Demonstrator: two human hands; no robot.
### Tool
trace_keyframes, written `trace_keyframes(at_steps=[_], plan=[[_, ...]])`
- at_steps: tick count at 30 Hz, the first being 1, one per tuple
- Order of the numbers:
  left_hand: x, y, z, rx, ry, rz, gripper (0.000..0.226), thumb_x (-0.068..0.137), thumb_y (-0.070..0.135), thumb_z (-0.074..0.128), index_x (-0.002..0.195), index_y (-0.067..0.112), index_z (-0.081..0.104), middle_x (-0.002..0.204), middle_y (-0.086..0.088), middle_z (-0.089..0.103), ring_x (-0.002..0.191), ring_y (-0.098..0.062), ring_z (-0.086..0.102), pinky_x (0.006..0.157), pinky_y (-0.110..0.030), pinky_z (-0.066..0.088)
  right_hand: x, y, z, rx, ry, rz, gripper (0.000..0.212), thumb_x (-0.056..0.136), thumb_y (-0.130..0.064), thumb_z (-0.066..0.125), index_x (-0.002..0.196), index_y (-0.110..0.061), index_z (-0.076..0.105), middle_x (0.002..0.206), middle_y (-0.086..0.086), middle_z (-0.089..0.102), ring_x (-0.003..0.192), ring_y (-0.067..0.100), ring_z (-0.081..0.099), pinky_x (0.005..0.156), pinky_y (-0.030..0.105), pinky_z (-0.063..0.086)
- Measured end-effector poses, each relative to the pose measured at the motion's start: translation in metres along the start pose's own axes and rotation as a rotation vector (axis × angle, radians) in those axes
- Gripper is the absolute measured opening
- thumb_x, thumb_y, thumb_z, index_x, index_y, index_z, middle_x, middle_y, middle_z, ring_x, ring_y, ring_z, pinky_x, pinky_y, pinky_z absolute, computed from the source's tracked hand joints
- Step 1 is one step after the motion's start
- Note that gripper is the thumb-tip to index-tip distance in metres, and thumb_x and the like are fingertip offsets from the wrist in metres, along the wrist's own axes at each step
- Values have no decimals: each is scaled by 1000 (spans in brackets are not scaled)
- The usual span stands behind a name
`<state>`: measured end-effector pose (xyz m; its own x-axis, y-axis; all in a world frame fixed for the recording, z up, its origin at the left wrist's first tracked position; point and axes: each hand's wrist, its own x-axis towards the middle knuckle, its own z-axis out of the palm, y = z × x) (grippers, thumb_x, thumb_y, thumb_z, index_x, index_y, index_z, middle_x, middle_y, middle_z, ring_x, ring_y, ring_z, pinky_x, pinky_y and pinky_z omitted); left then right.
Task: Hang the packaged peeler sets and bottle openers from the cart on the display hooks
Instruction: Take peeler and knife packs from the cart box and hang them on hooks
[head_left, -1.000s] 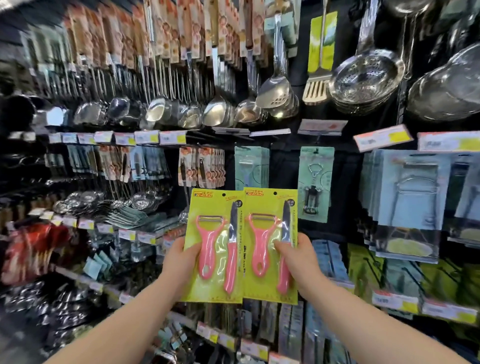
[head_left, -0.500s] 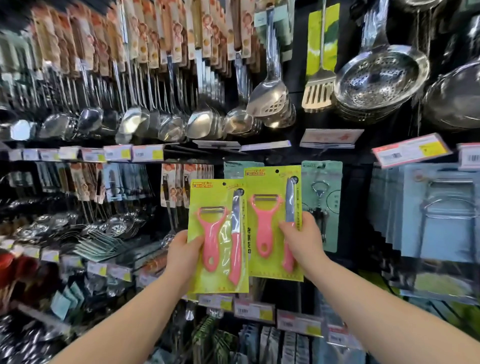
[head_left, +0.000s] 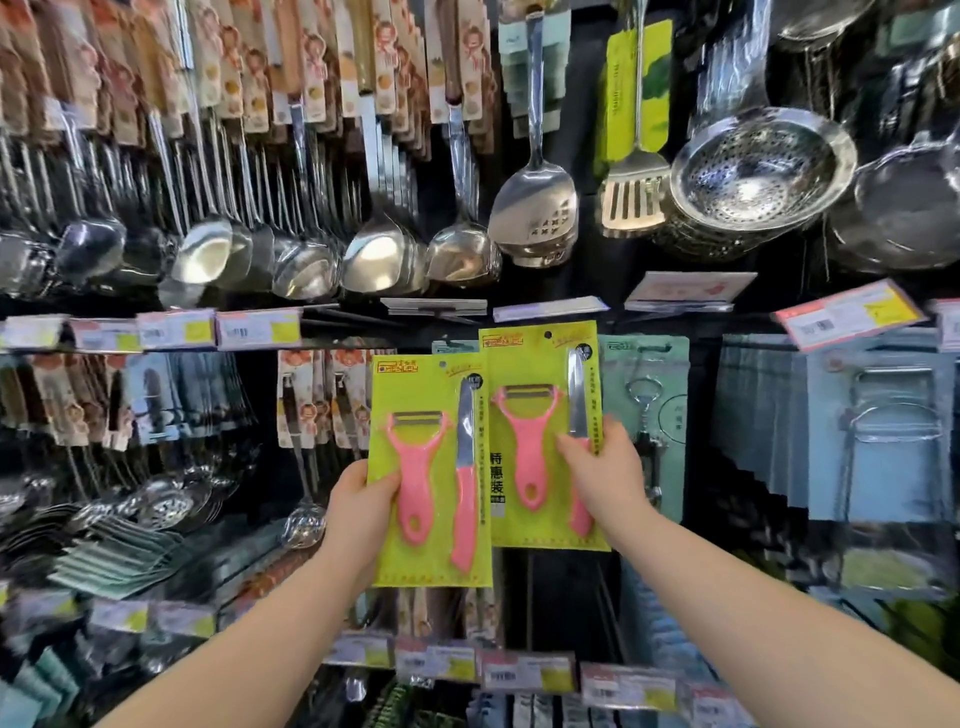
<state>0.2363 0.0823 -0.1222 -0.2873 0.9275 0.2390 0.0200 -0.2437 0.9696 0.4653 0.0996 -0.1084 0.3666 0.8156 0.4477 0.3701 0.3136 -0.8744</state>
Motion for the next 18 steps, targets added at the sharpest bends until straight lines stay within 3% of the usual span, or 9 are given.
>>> trace_keyframes(at_steps=[3, 5, 7, 9, 14, 18], plan=[[10, -2, -5, -14, -1, 4, 9, 92, 11, 54, 93, 4, 60, 89, -17, 63, 81, -25, 57, 78, -44, 47, -3, -1, 8, -18, 13, 7, 62, 90, -27, 57, 143, -10, 29, 133, 6, 49, 71, -10, 38, 52, 16, 43], [15, -4, -6, -12, -2, -3, 7, 92, 13, 54, 90, 10, 60, 90, -15, 64, 82, -26, 58, 80, -45, 48, -4, -1, 10, -29, 30, 14, 65, 90, -28, 57, 144, -11, 26, 139, 7, 44, 71, -3, 48, 59, 15, 42], [19, -6, -6, -29, -9, -10, 7, 91, 14, 55, 90, 10, 60, 92, -15, 65, 83, -27, 59, 81, -47, 49, -4, -2, 11, -40, 40, 25, 65, 90, -27, 57, 144, -10, 26, 144, 10, 40, 99, 13, 56, 78, 26, 46], [22, -7, -5, -41, -16, -14, 10, 90, 14, 57, 93, 6, 60, 95, -16, 66, 85, -27, 60, 85, -50, 48, 1, -2, 11, -72, 38, 27, 61, 90, -25, 56, 142, -7, 29, 142, 15, 41, 116, 24, 50, 83, 31, 45], [24, -8, -2, -61, -32, -36, 15, 90, 17, 58, 98, 5, 61, 102, -20, 66, 98, -37, 63, 91, -57, 48, 20, 1, 17, -120, -3, 107, 56, 93, -26, 54, 140, -7, 30, 138, 17, 44, 116, 31, 51, 90, 41, 43], [22, -9, 2, -78, -47, -33, 11, 90, 18, 59, 94, 8, 61, 97, -16, 68, 92, -33, 64, 91, -56, 48, 36, 3, 20, -193, -37, 160, 52, 93, -26, 53, 136, -4, 34, 133, 19, 48, 116, 34, 50, 83, 35, 39]])
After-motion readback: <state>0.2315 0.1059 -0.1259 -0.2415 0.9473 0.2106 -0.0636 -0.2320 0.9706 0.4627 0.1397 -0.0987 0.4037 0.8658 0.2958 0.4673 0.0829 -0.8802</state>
